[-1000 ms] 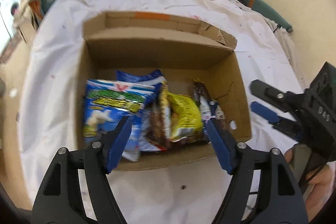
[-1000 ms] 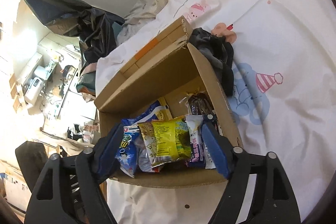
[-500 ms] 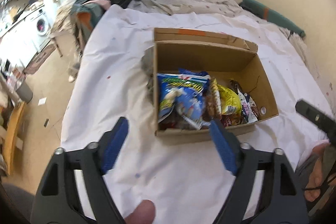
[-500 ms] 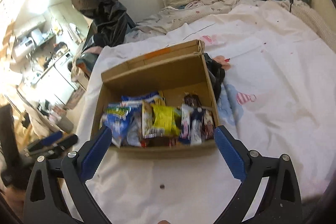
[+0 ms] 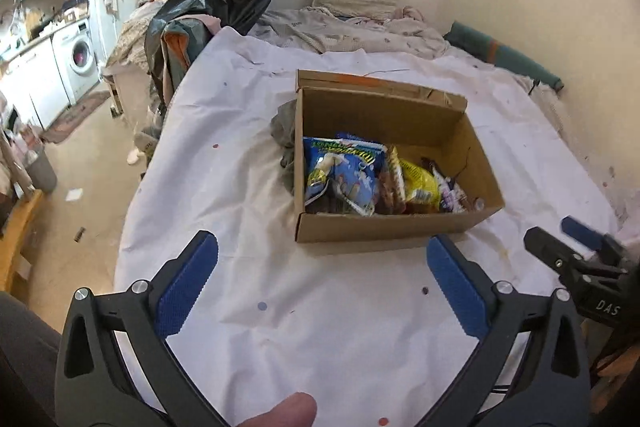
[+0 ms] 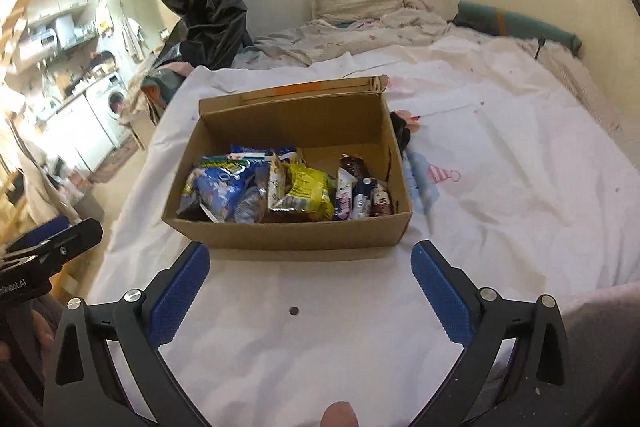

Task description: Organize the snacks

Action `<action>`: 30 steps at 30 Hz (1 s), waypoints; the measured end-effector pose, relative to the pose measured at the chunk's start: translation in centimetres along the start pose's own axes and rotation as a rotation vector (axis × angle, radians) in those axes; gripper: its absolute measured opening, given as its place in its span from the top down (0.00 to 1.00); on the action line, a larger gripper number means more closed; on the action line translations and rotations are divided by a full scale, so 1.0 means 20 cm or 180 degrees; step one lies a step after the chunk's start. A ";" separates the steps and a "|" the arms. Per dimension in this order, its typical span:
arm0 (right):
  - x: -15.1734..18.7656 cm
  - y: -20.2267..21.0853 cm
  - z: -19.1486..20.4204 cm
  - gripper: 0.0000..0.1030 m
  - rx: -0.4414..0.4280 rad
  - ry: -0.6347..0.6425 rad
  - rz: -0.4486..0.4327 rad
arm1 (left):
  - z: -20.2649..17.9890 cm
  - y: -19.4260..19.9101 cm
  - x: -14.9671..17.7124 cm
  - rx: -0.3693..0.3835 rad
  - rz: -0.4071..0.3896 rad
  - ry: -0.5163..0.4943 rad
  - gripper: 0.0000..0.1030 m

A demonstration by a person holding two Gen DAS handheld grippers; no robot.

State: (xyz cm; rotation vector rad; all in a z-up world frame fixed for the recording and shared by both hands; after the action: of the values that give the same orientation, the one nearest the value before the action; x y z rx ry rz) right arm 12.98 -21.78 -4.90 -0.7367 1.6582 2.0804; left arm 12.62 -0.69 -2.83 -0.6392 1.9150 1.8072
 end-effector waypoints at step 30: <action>0.01 -0.01 -0.04 0.00 0.0232 -0.0086 -0.0049 | -0.04 -0.03 0.02 0.0112 -0.0039 -0.0005 0.00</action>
State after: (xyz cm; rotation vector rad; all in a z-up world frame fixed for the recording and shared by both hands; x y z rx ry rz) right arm 13.08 -22.59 -5.31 -0.6928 1.6986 1.9992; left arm 12.62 -1.60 -3.53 -0.6361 1.9333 1.7620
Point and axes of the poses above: each gripper's, at about its wrist camera, not at the fingertips, and y roughly against the way its jaws point, z to its left, x to its underside, the point moved 9 cm from there along -y, roughly the way its jaws point, and after that the axes turned 12 degrees about z, right-handed, at the moved point
